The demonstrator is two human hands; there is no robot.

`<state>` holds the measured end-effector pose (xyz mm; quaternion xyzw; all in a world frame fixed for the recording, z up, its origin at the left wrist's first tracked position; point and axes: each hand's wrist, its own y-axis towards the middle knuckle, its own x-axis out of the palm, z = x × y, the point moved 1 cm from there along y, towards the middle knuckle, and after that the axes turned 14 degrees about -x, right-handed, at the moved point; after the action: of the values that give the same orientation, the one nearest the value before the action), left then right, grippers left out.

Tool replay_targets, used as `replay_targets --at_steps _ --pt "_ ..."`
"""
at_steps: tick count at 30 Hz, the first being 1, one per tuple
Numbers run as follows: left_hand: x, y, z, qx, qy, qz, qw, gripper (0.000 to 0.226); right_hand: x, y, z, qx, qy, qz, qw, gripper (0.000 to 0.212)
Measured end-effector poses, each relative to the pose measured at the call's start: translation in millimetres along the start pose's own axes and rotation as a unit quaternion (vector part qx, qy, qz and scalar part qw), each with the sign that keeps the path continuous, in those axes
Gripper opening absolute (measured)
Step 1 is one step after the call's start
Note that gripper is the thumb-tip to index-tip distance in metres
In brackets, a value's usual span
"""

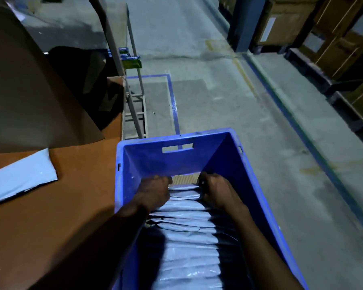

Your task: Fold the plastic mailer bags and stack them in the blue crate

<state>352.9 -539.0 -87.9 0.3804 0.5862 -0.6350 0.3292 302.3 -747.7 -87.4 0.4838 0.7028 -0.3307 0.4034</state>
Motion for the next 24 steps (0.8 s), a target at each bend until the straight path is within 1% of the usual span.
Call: replay_targets --at_steps 2,3,5,7,8,9,12,14,15,19,22,24 --pt "3 6 1 0.003 -0.010 -0.041 0.999 0.048 -7 1 -2 0.019 0.029 -0.038 0.999 0.026" --pt "4 8 2 0.007 -0.007 -0.045 0.999 0.047 -9 1 -2 0.030 0.054 -0.050 0.997 0.026" --pt "3 9 5 0.021 0.010 -0.039 0.999 0.051 -13 2 -5 0.038 0.092 -0.044 0.994 0.036" --pt "4 10 9 0.031 0.026 -0.041 0.998 0.047 -9 8 -8 0.037 0.072 -0.029 0.996 0.029" --pt "7 11 10 0.032 0.016 -0.050 0.998 0.047 -4 11 -8 0.035 0.053 -0.029 0.998 0.026" --pt "9 11 10 0.035 0.006 -0.062 0.997 0.046 0 15 -9 0.037 0.038 -0.039 0.998 0.028" --pt "18 9 10 0.037 -0.008 -0.119 0.992 0.042 13 18 -4 0.070 0.017 -0.123 0.990 0.049" --pt "19 5 12 0.029 0.002 -0.136 0.990 0.041 15 14 -3 0.081 0.008 -0.168 0.982 0.053" --pt "17 3 13 0.031 0.010 -0.136 0.990 0.041 14 12 -3 0.082 0.006 -0.177 0.981 0.053" --pt "13 2 13 0.026 0.019 -0.124 0.992 0.038 10 7 -5 0.077 -0.009 -0.145 0.986 0.054" --pt "11 -3 15 0.016 0.008 -0.130 0.991 0.035 17 3 -5 0.068 -0.019 -0.144 0.987 0.056" --pt "11 -3 17 0.010 0.007 -0.132 0.991 0.038 18 2 -6 0.062 -0.043 -0.094 0.993 0.054"
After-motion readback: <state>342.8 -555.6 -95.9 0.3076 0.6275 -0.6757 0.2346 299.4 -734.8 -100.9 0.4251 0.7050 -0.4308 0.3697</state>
